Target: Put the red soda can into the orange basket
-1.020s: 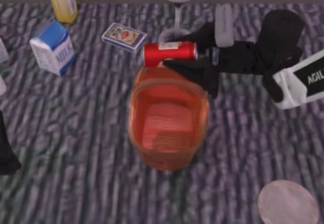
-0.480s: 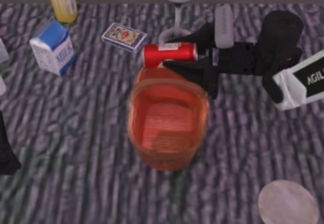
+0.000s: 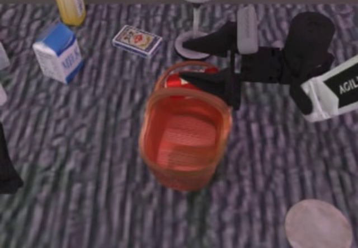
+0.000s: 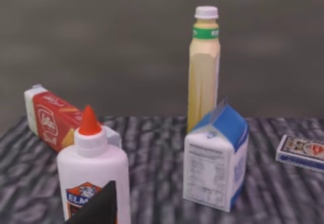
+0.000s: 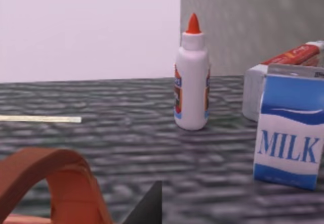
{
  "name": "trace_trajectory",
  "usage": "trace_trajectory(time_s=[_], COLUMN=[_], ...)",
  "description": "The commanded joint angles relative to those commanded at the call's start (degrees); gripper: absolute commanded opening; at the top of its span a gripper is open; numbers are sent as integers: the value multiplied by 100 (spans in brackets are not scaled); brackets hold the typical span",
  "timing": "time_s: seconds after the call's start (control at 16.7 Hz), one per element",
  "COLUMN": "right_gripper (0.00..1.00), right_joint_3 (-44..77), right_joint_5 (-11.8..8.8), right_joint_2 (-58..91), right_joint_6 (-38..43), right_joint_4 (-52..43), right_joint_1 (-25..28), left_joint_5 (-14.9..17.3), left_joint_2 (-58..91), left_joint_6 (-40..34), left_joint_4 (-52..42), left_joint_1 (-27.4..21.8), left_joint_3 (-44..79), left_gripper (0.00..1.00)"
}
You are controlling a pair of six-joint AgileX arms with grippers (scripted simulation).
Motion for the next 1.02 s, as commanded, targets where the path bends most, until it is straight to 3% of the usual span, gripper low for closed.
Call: trace_trajectory(time_s=[0.66,0.84,1.02], right_gripper=[100,100,100], right_joint_3=[-38,-361,-951], right_joint_5=[26,246,703], right_joint_2=[-58,-530,-1476], right_joint_6=[-7,-57,-144], right_joint_4=[-26,-234,-642], right_joint_1=[-30,-108,-269], left_joint_5=[12,94,185], left_joint_2=[48,490,1361], left_joint_6=[29,289,780], left_joint_4=[-37,-379,-1051], left_joint_1=[-28,-252,-618], left_joint_3=[48,495,1369], left_gripper=[100,100,100])
